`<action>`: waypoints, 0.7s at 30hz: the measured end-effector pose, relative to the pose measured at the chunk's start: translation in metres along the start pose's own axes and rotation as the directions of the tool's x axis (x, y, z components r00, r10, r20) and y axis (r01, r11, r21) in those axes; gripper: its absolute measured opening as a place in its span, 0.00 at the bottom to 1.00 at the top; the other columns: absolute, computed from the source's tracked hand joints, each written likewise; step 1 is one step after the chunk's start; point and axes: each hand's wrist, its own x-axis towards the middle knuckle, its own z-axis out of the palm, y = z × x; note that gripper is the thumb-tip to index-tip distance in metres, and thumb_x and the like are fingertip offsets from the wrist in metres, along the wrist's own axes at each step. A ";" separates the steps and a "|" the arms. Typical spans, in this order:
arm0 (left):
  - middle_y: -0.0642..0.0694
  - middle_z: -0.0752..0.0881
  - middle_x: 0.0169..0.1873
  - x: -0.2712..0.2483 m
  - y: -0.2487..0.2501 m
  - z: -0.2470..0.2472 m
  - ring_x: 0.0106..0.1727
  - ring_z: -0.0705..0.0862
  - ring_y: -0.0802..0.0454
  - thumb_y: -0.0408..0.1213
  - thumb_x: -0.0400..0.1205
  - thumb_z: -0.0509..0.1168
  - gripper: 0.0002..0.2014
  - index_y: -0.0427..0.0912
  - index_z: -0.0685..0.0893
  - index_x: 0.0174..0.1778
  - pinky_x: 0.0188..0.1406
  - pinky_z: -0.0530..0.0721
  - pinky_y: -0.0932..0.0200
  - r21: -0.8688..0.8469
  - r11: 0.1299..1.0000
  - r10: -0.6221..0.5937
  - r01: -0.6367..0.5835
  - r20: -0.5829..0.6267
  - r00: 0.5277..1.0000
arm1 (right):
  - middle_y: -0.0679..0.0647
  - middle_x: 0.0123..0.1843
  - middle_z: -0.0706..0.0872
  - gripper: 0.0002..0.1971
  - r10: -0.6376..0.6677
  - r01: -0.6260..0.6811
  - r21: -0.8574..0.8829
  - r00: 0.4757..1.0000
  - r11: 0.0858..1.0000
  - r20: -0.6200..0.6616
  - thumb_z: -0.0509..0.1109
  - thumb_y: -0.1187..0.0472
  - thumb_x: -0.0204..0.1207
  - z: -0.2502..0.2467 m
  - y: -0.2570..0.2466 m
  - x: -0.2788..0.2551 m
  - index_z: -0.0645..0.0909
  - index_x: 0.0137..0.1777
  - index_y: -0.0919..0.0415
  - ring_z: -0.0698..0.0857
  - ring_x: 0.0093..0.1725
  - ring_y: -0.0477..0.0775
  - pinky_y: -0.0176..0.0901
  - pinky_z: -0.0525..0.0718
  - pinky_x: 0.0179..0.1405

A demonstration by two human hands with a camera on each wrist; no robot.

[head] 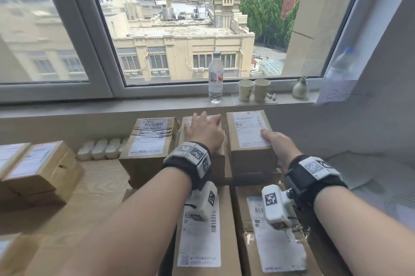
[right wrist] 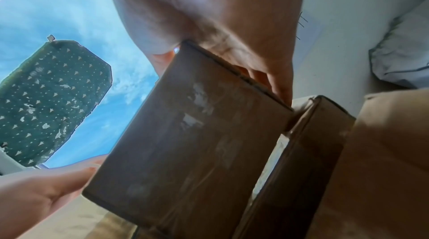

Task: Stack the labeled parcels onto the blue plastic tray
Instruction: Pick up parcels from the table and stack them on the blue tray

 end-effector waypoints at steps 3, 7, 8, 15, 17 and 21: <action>0.46 0.53 0.87 0.002 0.003 0.000 0.87 0.45 0.44 0.47 0.89 0.47 0.24 0.60 0.60 0.84 0.83 0.38 0.38 0.011 1.000 -0.017 0.017 0.005 1.000 | 0.63 0.55 0.89 0.21 0.011 -0.011 -0.008 1.000 1.000 0.009 0.70 0.48 0.78 -0.002 0.000 0.001 0.79 0.63 0.63 0.88 0.47 0.63 0.59 0.86 0.54; 0.47 0.52 0.87 0.003 0.003 0.002 0.87 0.45 0.45 0.47 0.89 0.47 0.24 0.61 0.60 0.84 0.83 0.37 0.39 0.023 0.999 -0.042 0.042 0.011 0.999 | 0.58 0.58 0.87 0.20 -0.090 0.079 -0.221 0.995 0.972 -0.039 0.67 0.48 0.80 -0.003 -0.003 -0.003 0.80 0.64 0.61 0.86 0.56 0.62 0.58 0.83 0.64; 0.47 0.52 0.87 0.004 0.003 0.002 0.87 0.45 0.45 0.47 0.89 0.47 0.24 0.61 0.60 0.84 0.83 0.37 0.39 0.022 0.999 -0.043 0.043 0.009 0.999 | 0.57 0.57 0.86 0.19 -0.108 0.093 -0.267 0.993 0.959 -0.043 0.65 0.49 0.82 -0.003 -0.005 -0.005 0.80 0.65 0.61 0.86 0.57 0.62 0.57 0.82 0.64; 0.46 0.51 0.87 0.000 0.006 0.000 0.87 0.44 0.45 0.46 0.90 0.46 0.24 0.60 0.59 0.84 0.84 0.39 0.38 0.028 0.998 -0.049 0.048 0.031 0.998 | 0.58 0.66 0.83 0.21 -0.204 0.147 -0.528 0.978 0.837 -0.051 0.59 0.50 0.85 0.000 -0.011 -0.014 0.73 0.72 0.61 0.82 0.62 0.62 0.50 0.78 0.62; 0.46 0.50 0.87 -0.002 0.007 -0.002 0.87 0.45 0.45 0.46 0.90 0.46 0.24 0.59 0.59 0.84 0.83 0.38 0.39 0.026 0.998 -0.055 0.054 0.038 0.998 | 0.60 0.67 0.82 0.22 -0.222 0.148 -0.610 0.974 0.778 -0.047 0.57 0.49 0.86 0.002 -0.013 -0.018 0.70 0.74 0.61 0.81 0.64 0.64 0.51 0.76 0.61; 0.45 0.50 0.87 -0.006 0.011 -0.006 0.87 0.46 0.45 0.45 0.90 0.47 0.24 0.57 0.60 0.85 0.83 0.40 0.39 0.032 0.999 -0.045 0.043 0.049 0.998 | 0.63 0.72 0.76 0.25 -0.320 0.184 -0.815 0.948 0.550 -0.002 0.57 0.50 0.85 0.007 -0.021 -0.031 0.65 0.77 0.61 0.76 0.69 0.66 0.54 0.74 0.64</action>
